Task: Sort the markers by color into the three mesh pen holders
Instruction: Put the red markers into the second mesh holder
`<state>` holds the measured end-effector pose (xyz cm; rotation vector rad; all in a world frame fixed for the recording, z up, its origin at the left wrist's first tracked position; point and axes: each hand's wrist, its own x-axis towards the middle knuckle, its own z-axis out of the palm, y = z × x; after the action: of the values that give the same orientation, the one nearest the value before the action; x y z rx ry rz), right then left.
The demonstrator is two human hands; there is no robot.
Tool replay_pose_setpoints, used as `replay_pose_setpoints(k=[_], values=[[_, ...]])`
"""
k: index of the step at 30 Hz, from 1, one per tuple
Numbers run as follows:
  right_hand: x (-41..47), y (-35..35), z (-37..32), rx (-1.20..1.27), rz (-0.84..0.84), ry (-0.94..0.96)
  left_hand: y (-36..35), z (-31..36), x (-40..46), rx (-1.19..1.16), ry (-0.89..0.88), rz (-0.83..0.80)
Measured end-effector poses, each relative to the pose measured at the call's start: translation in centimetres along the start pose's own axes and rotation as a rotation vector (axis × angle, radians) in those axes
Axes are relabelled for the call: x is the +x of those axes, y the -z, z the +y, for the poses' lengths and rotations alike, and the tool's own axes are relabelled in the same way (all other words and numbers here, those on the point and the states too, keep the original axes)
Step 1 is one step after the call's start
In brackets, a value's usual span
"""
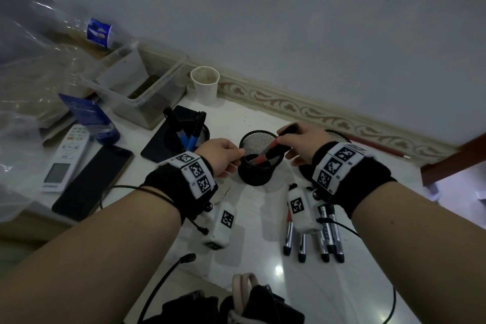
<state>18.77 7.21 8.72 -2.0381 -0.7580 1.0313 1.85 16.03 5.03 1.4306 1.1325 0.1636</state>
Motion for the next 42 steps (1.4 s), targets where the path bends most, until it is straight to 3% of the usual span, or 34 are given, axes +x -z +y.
replay_pose_setpoints(k=[42], values=[[-3.2,2.9,1.9,0.006,0.048,-0.004,-0.9,-0.2,-0.4,0.048,0.026,0.019]])
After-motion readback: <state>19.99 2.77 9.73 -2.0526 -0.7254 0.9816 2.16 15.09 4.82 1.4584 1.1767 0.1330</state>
